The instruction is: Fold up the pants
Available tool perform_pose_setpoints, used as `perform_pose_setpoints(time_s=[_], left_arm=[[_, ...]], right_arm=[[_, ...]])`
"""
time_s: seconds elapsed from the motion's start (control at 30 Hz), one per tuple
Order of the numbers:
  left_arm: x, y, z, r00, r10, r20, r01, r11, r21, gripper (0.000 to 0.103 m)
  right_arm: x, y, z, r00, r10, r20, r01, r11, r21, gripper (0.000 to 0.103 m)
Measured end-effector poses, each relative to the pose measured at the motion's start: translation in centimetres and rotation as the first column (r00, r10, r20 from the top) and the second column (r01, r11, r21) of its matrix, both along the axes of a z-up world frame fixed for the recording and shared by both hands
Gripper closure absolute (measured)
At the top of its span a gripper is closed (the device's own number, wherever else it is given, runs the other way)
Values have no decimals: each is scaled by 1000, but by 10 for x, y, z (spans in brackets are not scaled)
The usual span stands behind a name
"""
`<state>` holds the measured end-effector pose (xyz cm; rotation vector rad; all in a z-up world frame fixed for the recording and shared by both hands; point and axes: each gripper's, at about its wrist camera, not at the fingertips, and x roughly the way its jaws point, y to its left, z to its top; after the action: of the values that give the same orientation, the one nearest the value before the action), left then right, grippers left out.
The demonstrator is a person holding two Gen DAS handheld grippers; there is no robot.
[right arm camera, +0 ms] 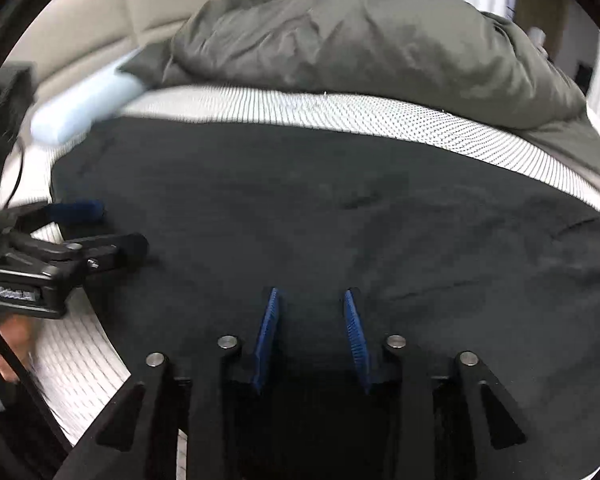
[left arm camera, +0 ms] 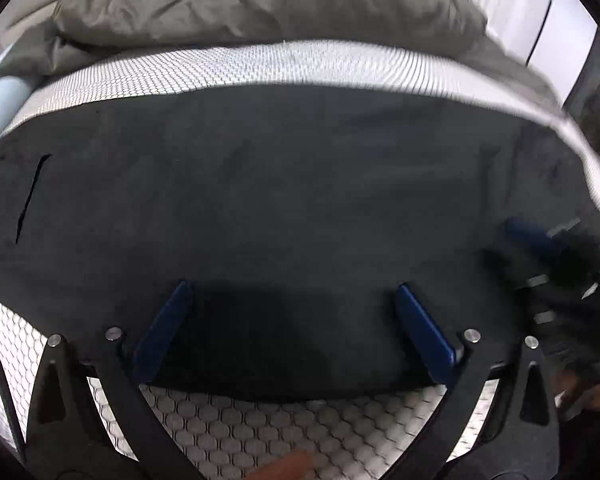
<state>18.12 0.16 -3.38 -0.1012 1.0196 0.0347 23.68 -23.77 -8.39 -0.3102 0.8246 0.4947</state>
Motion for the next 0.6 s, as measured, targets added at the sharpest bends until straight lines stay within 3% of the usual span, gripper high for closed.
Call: perform_pose_setpoints(time_s=[0.03, 0.1, 0.17, 0.23, 0.3, 0.33, 0.43, 0.5, 0.6], left_arm=[[5, 3, -1, 1000, 0, 3, 0, 1000, 7, 1], [6, 5, -1, 1000, 9, -2, -9, 1000, 2, 1], [9, 4, -2, 1000, 14, -3, -14, 1000, 2, 1], [8, 4, -3, 1000, 10, 1, -10, 1000, 19, 1], [16, 2, -2, 1000, 15, 2, -15, 1000, 23, 1], [5, 2, -7, 1000, 15, 2, -15, 1000, 23, 1], [-13, 1, -9, 1000, 20, 14, -21, 999, 30, 1], [-22, -5, 1, 1000, 9, 26, -9, 1000, -1, 1], [-13, -17, 17, 997, -45, 63, 47, 998, -37, 1]], right_arm=[[-1, -14, 2, 999, -25, 29, 26, 999, -35, 53], [0, -51, 6, 994, -90, 66, 93, 994, -56, 26], [1, -89, 8, 983, -172, 66, 177, 982, -66, 21], [8, -140, 7, 951, -304, 61, 308, 949, -72, 2], [17, -187, 3, 897, -439, 47, 442, 895, -69, 0], [19, -214, 3, 855, -516, 46, 518, 854, -46, 1], [13, -233, 13, 827, -562, 18, 560, 826, 58, 1], [8, -215, 21, 839, -541, 60, 540, 841, 35, 1], [1, -170, 41, 905, -415, 92, 405, 907, 112, 1]])
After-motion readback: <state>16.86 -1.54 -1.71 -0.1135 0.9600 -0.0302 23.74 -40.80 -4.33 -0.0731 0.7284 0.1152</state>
